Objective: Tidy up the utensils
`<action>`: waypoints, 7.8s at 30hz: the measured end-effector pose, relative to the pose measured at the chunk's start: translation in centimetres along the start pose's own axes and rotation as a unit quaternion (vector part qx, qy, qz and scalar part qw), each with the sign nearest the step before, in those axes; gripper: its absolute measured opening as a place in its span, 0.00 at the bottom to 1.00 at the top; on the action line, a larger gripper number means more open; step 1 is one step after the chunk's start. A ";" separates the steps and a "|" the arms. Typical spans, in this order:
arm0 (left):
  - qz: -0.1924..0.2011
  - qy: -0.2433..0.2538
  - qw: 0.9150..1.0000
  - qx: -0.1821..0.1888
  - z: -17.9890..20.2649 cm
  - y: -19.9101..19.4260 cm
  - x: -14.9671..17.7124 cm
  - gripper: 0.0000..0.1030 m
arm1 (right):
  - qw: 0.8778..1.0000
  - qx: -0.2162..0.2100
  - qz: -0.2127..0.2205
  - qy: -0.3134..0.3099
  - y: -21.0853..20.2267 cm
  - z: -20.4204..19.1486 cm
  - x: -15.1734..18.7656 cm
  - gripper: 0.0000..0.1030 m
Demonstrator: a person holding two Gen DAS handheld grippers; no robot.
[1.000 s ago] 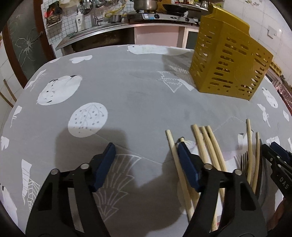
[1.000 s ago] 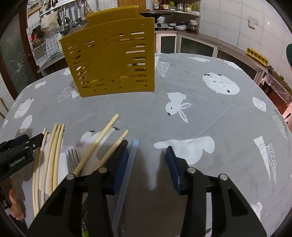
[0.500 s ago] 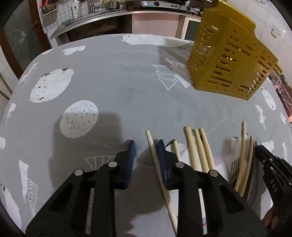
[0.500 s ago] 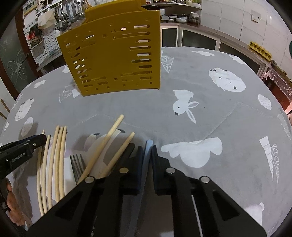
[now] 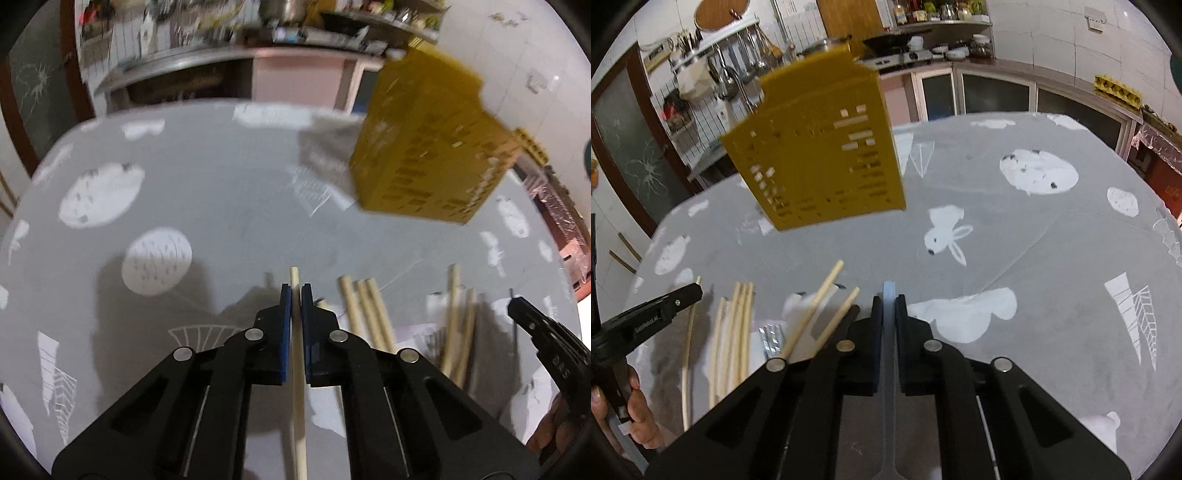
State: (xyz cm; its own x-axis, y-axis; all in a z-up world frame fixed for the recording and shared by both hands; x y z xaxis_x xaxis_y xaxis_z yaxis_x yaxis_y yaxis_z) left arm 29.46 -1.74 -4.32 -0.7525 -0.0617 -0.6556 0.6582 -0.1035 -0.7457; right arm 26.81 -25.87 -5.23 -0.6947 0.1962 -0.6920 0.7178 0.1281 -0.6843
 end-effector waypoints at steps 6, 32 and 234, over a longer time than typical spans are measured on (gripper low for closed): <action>0.108 0.028 0.994 0.015 1.5 -5.6 -1.7 0.04 | 0.999 -0.012 0.053 -0.008 -2.6 -0.4 -1.6 0.07; 0.353 0.049 0.933 0.053 6.7 -18.6 -12.5 0.04 | 0.947 -0.040 0.316 -0.044 -14.5 -2.9 -13.9 0.07; 0.273 0.058 0.959 0.039 8.4 -2.4 -20.1 0.04 | 0.963 -0.061 0.253 -0.069 1.3 -3.7 -22.1 0.03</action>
State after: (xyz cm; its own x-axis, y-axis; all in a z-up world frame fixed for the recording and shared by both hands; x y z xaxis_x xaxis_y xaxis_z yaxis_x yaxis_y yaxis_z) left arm 42.82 -8.58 11.59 -0.2845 -0.0166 -0.9585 0.9469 -0.1609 -0.2783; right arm 43.27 -26.44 9.98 -0.2476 0.1328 -0.9597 0.9603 0.1650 -0.2249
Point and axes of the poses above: each gripper's, at about its wrist camera, not at the fingertips, and y roughly the way its jaws point, z to its right, x to its underside, the point moved 3 cm from there along y, roughly the way its jaws point, and after that the axes turned 4 degrees about z, right-handed, at the moved point
